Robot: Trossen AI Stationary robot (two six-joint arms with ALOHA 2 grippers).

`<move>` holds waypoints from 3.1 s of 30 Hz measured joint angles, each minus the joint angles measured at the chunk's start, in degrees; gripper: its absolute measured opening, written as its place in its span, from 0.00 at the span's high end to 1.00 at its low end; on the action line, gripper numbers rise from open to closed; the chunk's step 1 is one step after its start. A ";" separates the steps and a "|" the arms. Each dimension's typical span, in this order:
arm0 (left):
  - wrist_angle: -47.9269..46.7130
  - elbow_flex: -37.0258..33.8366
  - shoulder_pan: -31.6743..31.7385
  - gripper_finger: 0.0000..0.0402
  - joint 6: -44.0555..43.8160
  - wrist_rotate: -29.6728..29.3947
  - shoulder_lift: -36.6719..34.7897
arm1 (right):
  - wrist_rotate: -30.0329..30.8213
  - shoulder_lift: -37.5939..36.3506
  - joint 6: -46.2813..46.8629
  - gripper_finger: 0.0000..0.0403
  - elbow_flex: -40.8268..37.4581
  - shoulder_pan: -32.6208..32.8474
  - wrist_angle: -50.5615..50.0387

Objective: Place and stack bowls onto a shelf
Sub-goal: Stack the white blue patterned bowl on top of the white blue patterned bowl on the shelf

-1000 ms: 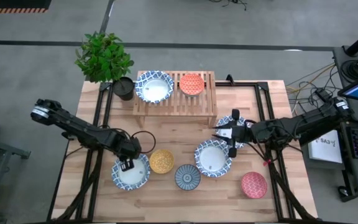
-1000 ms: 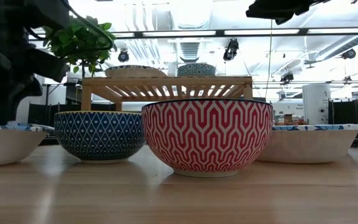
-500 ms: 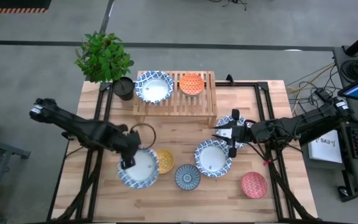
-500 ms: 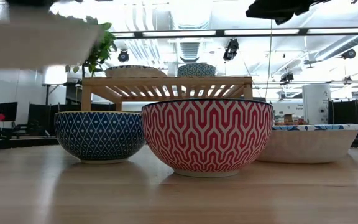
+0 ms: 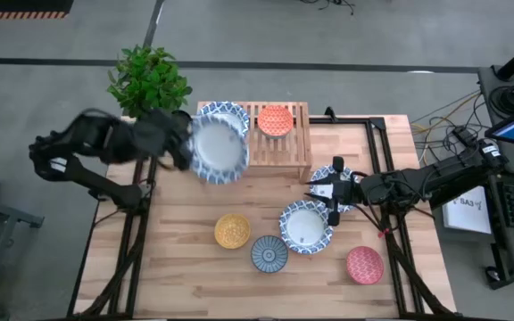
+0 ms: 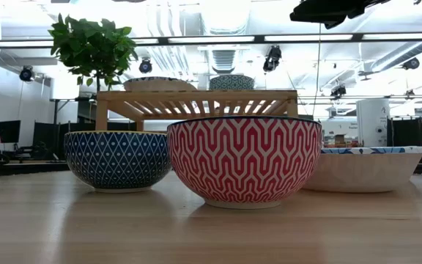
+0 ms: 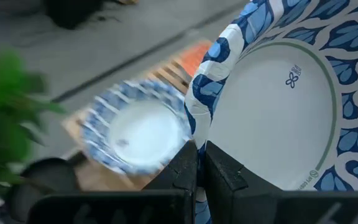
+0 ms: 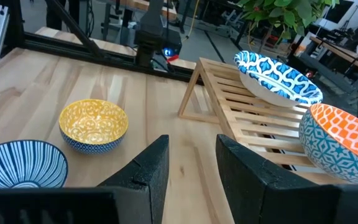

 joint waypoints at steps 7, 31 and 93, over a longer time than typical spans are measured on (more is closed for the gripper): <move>0.01 4.03 16.74 1.00 8.50 6.79 0.13 | 0.41 0.00 -0.23 0.70 0.00 0.00 -0.24; 0.99 4.01 35.90 1.00 20.00 22.43 14.55 | 0.57 0.02 -0.31 0.70 -0.02 -0.02 -3.00; -5.13 4.01 27.53 0.68 30.10 29.94 17.99 | 0.52 0.02 -0.28 0.70 -0.02 -0.02 -3.25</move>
